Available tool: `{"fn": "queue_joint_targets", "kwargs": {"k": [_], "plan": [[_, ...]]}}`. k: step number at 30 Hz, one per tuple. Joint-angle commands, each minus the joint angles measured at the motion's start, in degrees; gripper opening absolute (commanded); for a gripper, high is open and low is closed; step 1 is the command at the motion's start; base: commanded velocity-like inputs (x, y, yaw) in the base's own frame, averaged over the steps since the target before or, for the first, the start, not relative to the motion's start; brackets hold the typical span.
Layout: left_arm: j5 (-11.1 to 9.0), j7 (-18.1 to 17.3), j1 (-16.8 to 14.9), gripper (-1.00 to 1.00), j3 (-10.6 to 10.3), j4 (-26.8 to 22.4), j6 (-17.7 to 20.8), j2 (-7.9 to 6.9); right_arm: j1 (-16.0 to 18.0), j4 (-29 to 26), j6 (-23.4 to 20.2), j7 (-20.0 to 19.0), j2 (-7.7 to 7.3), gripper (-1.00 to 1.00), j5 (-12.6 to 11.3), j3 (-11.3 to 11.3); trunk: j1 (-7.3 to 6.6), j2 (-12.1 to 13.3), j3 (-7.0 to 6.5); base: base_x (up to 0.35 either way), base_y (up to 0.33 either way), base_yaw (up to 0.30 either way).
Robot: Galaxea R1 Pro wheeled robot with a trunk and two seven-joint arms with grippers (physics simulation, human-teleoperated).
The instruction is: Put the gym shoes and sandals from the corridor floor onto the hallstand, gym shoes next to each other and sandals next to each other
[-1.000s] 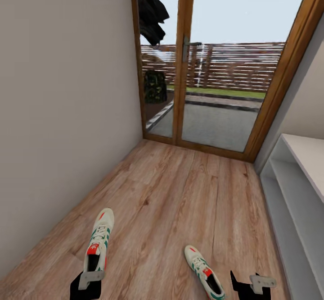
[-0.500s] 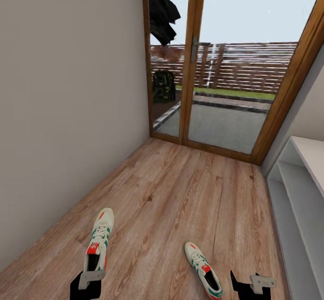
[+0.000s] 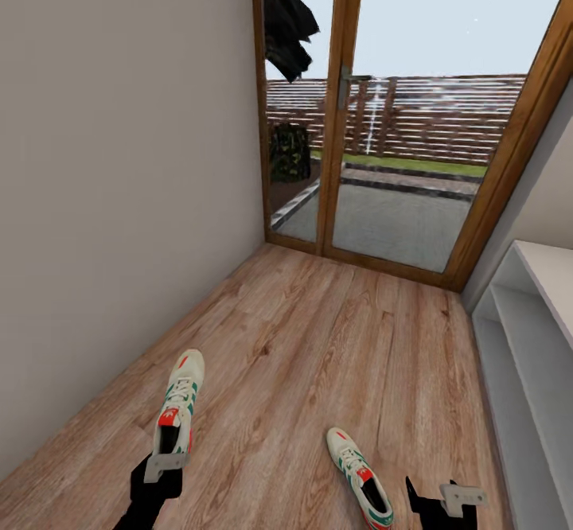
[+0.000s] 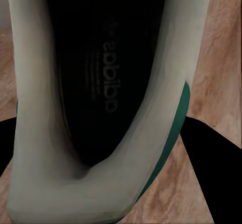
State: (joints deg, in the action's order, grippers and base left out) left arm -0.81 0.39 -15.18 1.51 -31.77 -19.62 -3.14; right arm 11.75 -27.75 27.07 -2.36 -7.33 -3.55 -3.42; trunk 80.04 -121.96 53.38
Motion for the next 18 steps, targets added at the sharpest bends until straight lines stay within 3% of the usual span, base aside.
{"fn": "queue_joint_targets", "kwargs": {"k": [1,6,9,14,18], "plan": [[-0.1,-0.1,-0.8,-1.0,0.0,0.0,-0.1,0.01,0.0,-0.1,0.2,-0.3,-0.03,1.0,-0.2,0.0,-0.01,0.0,0.06,0.0,0.0,0.0],[-0.1,-3.1,-6.2,-1.0,-0.2,0.1,2.4,0.1,0.1,-3.3,-0.6,-0.4,-0.18,1.0,1.7,0.0,-0.01,0.0,0.06,0.0,0.0,0.0],[-0.1,-6.3,-9.1,-1.0,-0.2,0.0,6.5,0.2,0.3,-5.5,-2.7,-0.5,-0.21,1.0,5.1,0.0,-0.01,0.0,0.06,0.0,0.0,0.0],[0.0,-12.4,-14.1,-1.0,-0.2,-0.4,15.2,0.34,2.3,-9.9,-10.5,-2.3,-0.18,1.0,13.3,0.0,-0.01,0.0,0.06,0.0,0.0,0.0],[0.0,-15.4,-17.1,-1.0,-0.3,-0.4,19.0,0.28,4.1,-12.1,-15.9,-5.8,-0.15,1.0,16.2,0.0,-0.01,0.0,0.06,0.0,0.0,0.0]]}}
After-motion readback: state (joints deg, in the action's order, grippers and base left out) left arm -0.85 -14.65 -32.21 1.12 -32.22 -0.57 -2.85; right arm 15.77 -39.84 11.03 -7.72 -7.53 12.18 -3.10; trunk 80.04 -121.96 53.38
